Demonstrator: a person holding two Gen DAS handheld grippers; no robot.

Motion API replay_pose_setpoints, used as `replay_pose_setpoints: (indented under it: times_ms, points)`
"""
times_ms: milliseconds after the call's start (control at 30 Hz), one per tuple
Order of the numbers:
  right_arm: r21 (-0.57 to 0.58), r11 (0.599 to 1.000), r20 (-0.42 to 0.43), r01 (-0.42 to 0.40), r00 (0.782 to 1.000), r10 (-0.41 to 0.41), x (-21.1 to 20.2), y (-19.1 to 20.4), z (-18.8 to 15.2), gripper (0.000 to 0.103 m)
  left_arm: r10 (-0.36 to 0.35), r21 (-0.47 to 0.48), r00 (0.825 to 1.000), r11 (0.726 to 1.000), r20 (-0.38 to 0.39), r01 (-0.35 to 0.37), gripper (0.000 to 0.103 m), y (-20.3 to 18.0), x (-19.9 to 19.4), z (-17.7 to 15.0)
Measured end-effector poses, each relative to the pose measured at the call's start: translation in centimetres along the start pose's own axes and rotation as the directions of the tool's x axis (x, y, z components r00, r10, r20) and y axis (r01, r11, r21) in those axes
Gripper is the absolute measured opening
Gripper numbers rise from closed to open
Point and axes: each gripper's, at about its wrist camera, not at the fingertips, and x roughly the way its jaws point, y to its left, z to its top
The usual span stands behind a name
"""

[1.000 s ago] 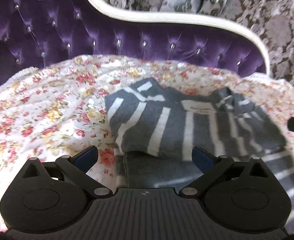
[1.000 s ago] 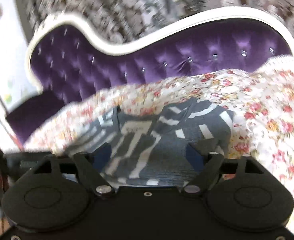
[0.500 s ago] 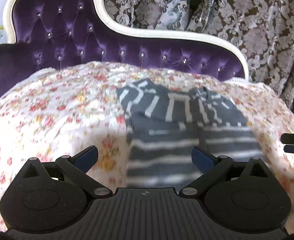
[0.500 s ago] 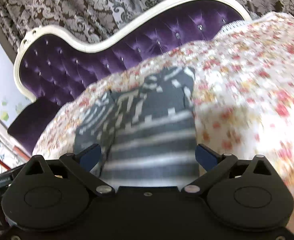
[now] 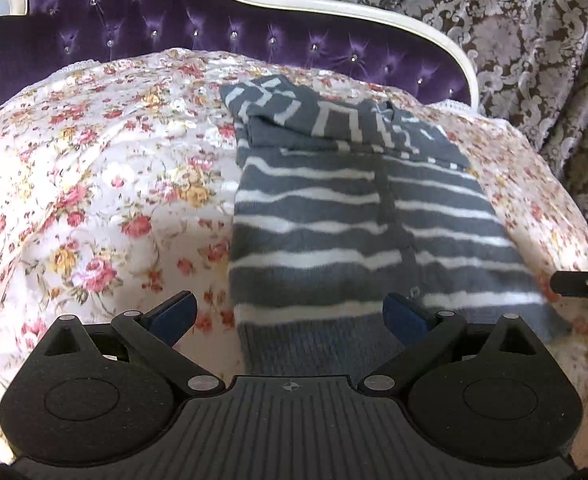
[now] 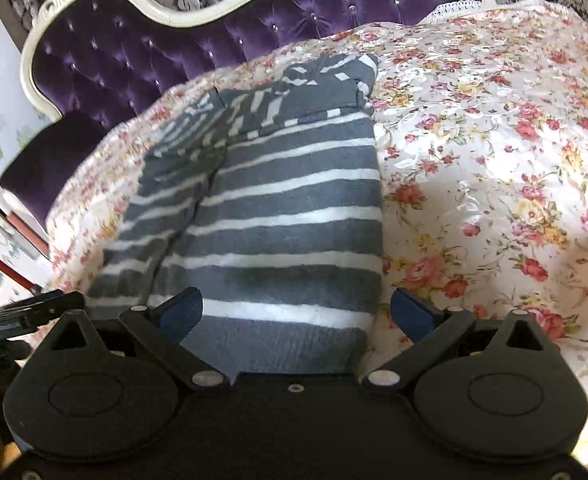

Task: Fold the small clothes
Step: 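Move both tools to the grey ribbed hem of the cardigan, then close both tools on the ribbed hem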

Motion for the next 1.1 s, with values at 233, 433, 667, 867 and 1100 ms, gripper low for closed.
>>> replay_pose_setpoints:
  times_ms: [233, 433, 667, 867, 1100]
  points:
    - [-0.014, 1.0, -0.086, -0.021, 0.996, 0.02, 0.9, 0.1, -0.1, 0.101, -0.017, 0.011, 0.997, 1.0, -0.069, 0.018, 0.101, 0.3, 0.6, -1.3]
    - [-0.07, 0.997, -0.192, -0.025, 0.981, 0.011, 2.4, 0.1, 0.2, 0.101, -0.019, 0.035, 0.995, 0.999, -0.1, 0.023, 0.101, 0.4, 1.0, -1.5]
    - [0.027, 0.993, -0.177, -0.113, 0.977, 0.116, 1.8, -1.3, 0.5, 0.091, -0.116, 0.012, 0.988, 0.993, -0.106, 0.118, 0.073, 0.4, 1.4, -0.7]
    - [0.089, 0.987, -0.133, -0.132, 0.981, 0.143, 0.7, -2.3, 0.4, 0.068, -0.182, -0.023, 0.977, 0.983, -0.115, 0.18, 0.041, 0.5, 1.7, -0.3]
    - [0.031, 0.995, -0.134, -0.097, 0.986, 0.1, 0.3, -2.1, 0.1, 0.039, -0.203, -0.062, 0.973, 0.978, -0.107, 0.197, 0.017, 0.8, 1.8, -0.6]
